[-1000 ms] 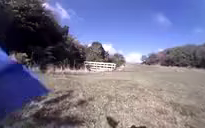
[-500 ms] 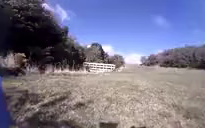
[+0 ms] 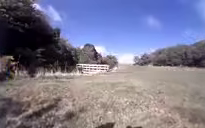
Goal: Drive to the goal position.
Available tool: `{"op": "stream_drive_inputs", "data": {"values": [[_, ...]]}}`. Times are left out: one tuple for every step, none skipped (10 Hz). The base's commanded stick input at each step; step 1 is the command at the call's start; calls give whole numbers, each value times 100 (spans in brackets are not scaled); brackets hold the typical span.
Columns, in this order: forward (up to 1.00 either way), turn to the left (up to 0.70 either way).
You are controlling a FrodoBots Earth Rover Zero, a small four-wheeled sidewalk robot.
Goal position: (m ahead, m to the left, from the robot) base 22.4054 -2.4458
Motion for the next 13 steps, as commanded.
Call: {"op": "stream_drive_inputs", "data": {"values": [[70, -26], [70, -10], [70, 0], [70, 0], [0, 0], [0, 0], [0, 0], [0, 0], [0, 0], [25, 0], [57, 0], [70, 0], [70, 0]]}}
